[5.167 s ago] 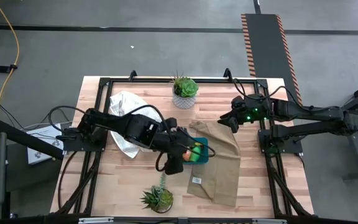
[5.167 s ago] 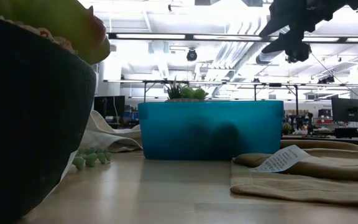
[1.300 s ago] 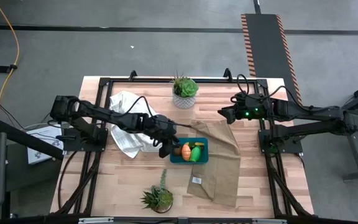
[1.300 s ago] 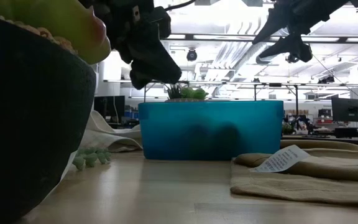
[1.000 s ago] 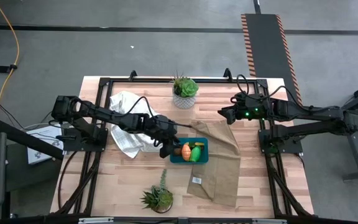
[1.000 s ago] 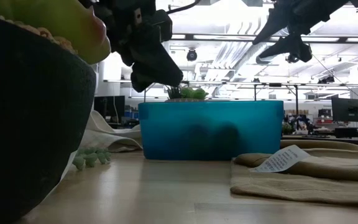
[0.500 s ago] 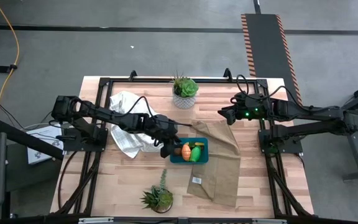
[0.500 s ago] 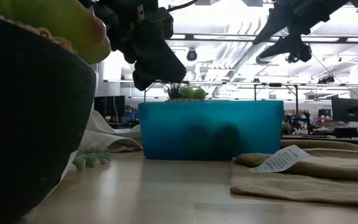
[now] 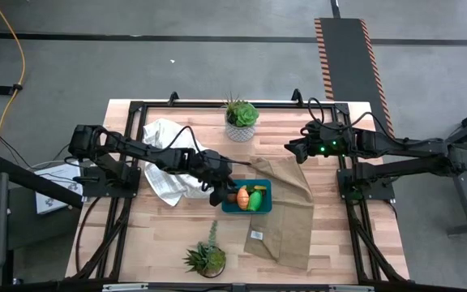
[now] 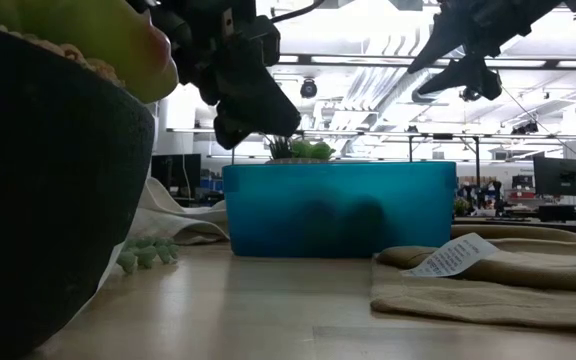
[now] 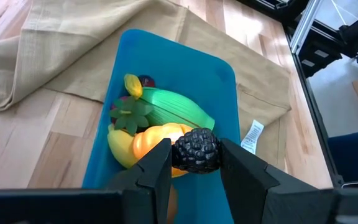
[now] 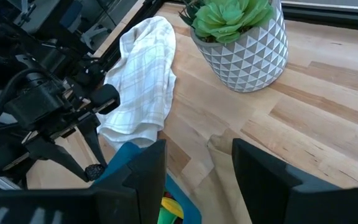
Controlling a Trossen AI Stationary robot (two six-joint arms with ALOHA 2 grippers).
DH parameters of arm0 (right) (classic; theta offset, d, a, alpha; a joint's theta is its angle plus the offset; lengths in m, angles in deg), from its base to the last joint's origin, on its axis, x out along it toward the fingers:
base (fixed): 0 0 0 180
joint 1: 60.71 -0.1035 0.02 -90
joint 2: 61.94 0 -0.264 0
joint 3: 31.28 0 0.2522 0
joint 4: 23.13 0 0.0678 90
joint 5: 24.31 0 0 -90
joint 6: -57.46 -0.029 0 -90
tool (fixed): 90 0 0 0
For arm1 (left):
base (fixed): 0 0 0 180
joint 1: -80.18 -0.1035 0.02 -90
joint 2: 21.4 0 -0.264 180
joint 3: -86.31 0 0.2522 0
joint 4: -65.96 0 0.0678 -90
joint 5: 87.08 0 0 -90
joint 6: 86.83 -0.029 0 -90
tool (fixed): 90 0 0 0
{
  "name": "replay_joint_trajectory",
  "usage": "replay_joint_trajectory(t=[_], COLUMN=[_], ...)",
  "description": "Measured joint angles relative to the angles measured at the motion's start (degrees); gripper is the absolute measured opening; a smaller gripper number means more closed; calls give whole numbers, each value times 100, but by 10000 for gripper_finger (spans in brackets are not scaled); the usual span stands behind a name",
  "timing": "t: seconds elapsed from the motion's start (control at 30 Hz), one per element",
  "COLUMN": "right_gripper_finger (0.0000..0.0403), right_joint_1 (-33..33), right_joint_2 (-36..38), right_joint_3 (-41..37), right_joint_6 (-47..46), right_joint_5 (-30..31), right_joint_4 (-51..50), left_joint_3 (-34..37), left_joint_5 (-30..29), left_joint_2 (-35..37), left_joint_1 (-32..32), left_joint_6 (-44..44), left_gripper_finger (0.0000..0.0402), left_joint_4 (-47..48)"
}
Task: Pick and placing Produce into tupperware
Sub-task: Put the blackberry into the blue bin
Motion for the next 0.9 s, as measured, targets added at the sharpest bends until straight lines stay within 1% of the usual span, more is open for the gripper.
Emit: replay_joint_trajectory(t=[0.9], right_gripper_finger=[174], right_joint_1=[0], right_joint_2=[0], right_joint_3=[0], right_joint_6=[2], right_joint_5=[-7], right_joint_4=[-2], left_joint_3=[0], left_joint_5=[0], left_joint_2=[0], left_joint_1=[1], left_joint_6=[115], left_gripper_finger=[111], left_joint_4=[2])
